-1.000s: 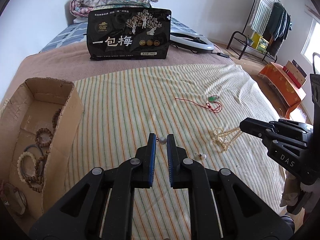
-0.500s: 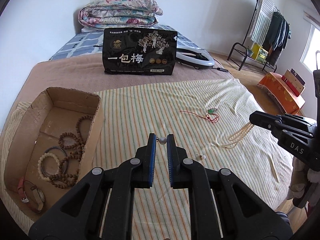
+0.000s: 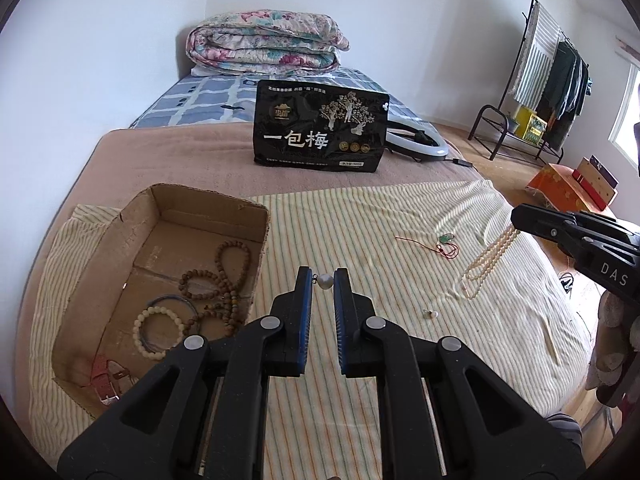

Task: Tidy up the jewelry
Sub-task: 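Lift the pearl and pearl strand and carry both over the box, then open both tools to drop the pearl and pearl strand into the box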

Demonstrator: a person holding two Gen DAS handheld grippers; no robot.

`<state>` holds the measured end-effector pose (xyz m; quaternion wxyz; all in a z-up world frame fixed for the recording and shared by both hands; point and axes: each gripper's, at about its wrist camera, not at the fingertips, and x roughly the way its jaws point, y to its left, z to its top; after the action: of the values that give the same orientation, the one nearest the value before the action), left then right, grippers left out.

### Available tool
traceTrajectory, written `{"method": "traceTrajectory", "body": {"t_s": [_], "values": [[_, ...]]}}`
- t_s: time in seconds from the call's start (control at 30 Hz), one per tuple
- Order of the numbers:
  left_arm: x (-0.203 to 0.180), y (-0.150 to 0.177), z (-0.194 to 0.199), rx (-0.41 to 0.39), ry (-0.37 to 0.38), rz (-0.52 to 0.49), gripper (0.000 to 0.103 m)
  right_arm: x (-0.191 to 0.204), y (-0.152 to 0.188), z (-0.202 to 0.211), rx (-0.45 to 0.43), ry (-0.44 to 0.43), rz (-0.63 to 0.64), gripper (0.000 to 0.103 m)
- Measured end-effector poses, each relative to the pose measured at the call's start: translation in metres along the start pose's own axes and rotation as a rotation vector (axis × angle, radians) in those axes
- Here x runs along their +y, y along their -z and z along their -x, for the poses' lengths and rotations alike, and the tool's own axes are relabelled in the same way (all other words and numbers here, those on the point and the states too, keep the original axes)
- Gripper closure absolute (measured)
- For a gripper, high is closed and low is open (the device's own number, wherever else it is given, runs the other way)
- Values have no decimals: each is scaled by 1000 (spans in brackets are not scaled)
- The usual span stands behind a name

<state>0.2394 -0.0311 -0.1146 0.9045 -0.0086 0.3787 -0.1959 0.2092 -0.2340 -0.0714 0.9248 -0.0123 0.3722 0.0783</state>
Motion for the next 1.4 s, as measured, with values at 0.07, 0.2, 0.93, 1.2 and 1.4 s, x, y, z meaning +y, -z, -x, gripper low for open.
{"method": "traceTrajectory", "body": {"t_s": [0.07, 0.2, 0.93, 1.2, 1.4], "values": [[7, -1, 5, -5, -7, 5, 94, 9, -5, 0, -6, -12, 9, 98], [23, -2, 14, -14, -21, 18, 94, 28, -16, 0, -15, -35, 29, 98], [111, 6, 56, -44, -95, 107, 94, 141, -60, -26, -21, -171, 150, 98], [133, 13, 59, -32, -104, 133, 94, 168, -61, -45, 11, -212, 164, 98], [144, 17, 59, -25, -99, 146, 94, 178, -59, -67, 56, -229, 161, 98]]}}
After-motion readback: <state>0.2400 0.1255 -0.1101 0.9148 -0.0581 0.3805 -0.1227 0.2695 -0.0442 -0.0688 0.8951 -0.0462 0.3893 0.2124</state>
